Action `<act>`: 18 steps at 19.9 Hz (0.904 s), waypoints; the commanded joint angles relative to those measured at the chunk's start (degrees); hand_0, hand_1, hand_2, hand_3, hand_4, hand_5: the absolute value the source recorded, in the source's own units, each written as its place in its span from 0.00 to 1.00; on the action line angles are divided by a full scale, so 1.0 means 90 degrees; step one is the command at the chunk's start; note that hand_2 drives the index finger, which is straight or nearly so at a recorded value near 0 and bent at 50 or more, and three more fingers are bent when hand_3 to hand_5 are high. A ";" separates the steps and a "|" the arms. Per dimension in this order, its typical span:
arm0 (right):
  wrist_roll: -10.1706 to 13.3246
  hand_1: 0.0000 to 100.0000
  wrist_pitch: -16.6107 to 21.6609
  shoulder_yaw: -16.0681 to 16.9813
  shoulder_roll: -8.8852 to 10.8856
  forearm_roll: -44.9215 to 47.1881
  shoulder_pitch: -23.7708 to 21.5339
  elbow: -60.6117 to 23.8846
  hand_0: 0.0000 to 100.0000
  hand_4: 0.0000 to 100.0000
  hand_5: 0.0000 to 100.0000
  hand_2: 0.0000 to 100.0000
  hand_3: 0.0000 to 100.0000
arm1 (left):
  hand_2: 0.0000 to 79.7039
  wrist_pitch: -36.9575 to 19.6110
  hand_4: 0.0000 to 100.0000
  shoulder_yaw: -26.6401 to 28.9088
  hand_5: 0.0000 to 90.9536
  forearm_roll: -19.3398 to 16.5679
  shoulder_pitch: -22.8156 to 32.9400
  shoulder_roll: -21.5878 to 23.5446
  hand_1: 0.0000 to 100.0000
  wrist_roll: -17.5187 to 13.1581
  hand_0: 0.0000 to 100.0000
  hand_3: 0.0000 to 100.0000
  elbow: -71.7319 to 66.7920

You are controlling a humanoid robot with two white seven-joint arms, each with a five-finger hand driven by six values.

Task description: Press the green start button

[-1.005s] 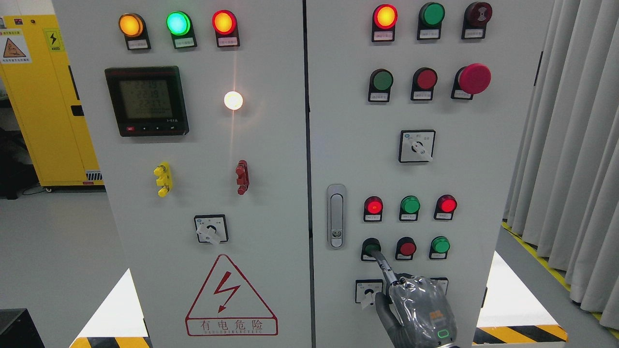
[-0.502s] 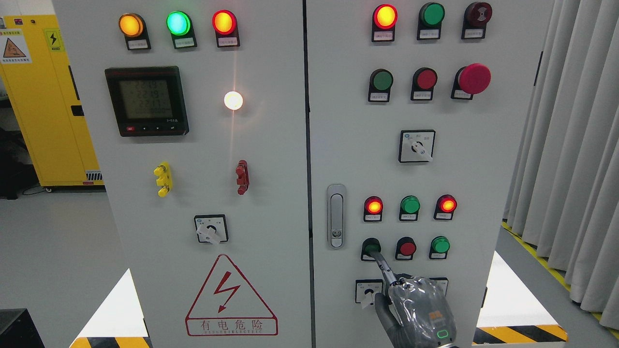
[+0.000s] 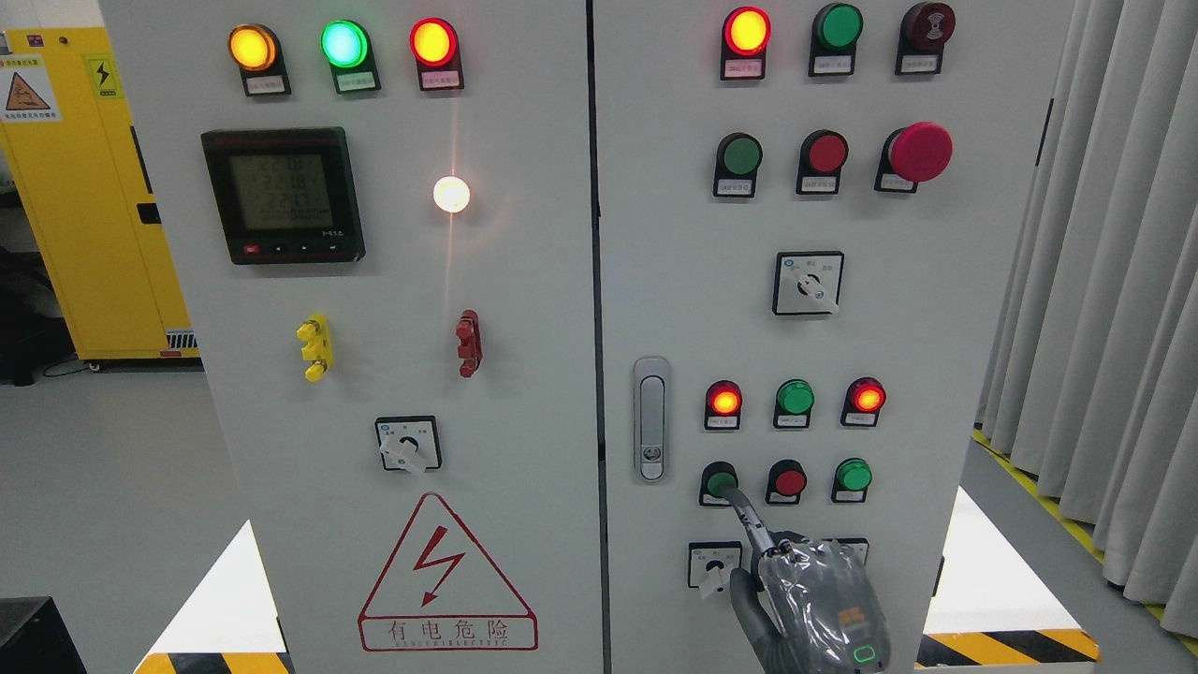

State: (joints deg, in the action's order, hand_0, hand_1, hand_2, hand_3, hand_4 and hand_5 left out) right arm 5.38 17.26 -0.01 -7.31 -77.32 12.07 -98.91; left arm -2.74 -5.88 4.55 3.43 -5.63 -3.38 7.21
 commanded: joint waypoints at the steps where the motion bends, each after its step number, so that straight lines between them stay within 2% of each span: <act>1: 0.0193 0.89 0.0026 0.0128 -0.0008 0.0026 -0.0159 -0.0396 0.81 0.83 0.89 0.00 0.78 | 0.00 0.0001 0.00 0.0000 0.00 0.0002 0.0000 0.0000 0.56 -0.0005 0.12 0.00 0.0000; 5: 0.0242 0.89 0.0074 0.0079 -0.0066 0.0463 -0.0480 -0.0679 0.82 0.83 0.89 0.00 0.78 | 0.00 0.0001 0.00 0.0000 0.00 0.0002 0.0000 0.0000 0.56 -0.0005 0.12 0.00 0.0000; 11: 0.0184 0.89 0.0065 -0.0555 -0.0086 0.2348 -0.0969 -0.0777 0.85 0.83 0.88 0.00 0.78 | 0.00 0.0001 0.00 0.0000 0.00 0.0002 0.0000 0.0000 0.56 -0.0005 0.12 0.00 0.0000; 14: 0.0145 0.87 0.0104 -0.0809 -0.0057 0.3362 -0.1077 -0.0777 0.85 0.79 0.82 0.00 0.74 | 0.00 0.0001 0.00 0.0000 0.00 0.0002 0.0000 0.0000 0.56 -0.0005 0.12 0.00 0.0000; 16: 0.0038 0.85 0.0133 -0.0966 -0.0037 0.4085 -0.1135 -0.0787 0.82 0.71 0.76 0.00 0.64 | 0.00 0.0001 0.00 0.0000 0.00 0.0002 0.0000 0.0000 0.56 -0.0005 0.12 0.00 0.0000; 17: -0.0089 0.85 0.0181 -0.0995 -0.0027 0.4360 -0.1155 -0.0778 0.82 0.71 0.75 0.00 0.64 | 0.00 0.0001 0.00 0.0000 0.00 0.0002 0.0000 0.0000 0.56 -0.0005 0.12 0.00 0.0000; 18: -0.0245 0.82 0.0240 -0.1005 -0.0017 0.4585 -0.1194 -0.0768 0.83 0.56 0.65 0.00 0.46 | 0.00 0.0001 0.00 0.0000 0.00 -0.0007 0.0000 0.0000 0.56 -0.0005 0.12 0.00 0.0000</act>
State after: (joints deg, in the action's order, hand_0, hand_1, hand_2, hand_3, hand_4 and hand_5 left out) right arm 5.56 18.59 -4.16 -7.73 -49.96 2.82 -104.25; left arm -2.74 -5.89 4.56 3.43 -5.63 -3.37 7.21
